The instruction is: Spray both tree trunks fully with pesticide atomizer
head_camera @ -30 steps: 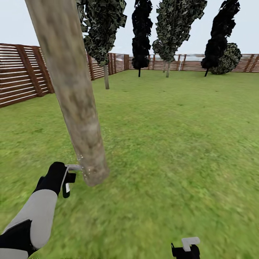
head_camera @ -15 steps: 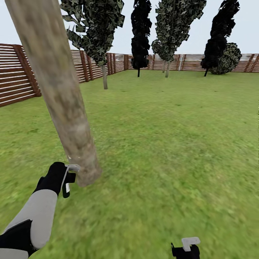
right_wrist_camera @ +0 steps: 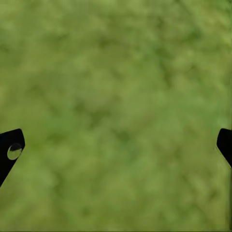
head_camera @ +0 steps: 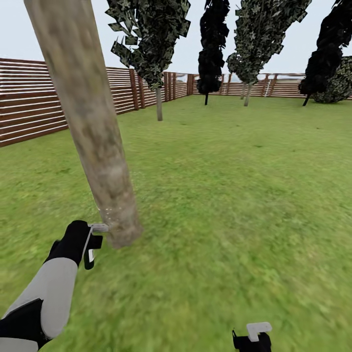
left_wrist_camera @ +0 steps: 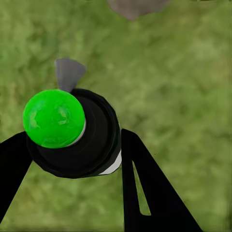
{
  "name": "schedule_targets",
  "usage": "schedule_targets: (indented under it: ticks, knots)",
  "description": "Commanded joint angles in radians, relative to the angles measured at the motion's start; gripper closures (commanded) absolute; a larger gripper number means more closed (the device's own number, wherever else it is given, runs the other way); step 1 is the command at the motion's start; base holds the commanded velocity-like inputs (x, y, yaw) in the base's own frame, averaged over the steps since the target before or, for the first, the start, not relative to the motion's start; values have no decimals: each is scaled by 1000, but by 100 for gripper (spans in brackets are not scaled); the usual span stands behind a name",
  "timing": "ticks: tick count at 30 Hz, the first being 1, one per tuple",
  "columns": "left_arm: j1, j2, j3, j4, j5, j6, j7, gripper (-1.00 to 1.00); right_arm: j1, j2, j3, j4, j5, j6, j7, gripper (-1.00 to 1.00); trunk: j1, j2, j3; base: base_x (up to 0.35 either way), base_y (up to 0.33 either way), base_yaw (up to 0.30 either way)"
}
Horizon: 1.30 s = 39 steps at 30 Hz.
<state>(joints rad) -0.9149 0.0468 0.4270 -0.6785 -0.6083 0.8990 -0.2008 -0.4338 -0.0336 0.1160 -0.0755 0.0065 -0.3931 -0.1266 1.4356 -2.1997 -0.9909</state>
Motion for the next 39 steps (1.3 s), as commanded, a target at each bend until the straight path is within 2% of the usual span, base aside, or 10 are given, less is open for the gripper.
schedule_targets:
  ticks: [1,9,13,19,35,39]
  knots:
    - [-1,-1,3,-1,-11,3,-9,100,0,0,8,0,0,-1,-7,-100,0,0,-1,217,-197,99]
    - [-1,-1,4,-1,-10,2,-9,100,0,0,8,0,1,-1,-7,-100,0,0,-1,303,-75,6]
    - [1,-1,3,0,-8,1,-9,100,0,0,8,0,1,-1,-7,-100,0,0,-1,192,-1,193]
    - [56,-5,2,6,-7,-3,-9,100,0,0,8,0,1,-1,-7,-100,0,0,-1,8,-16,232]
    - [62,-8,-1,1,-8,-3,-9,100,0,-1,8,0,0,-1,-7,-100,0,0,-1,69,-255,6]
    - [62,-7,-1,-4,-8,-3,-8,100,0,0,8,0,0,-1,-7,-100,0,0,-1,39,-266,230]
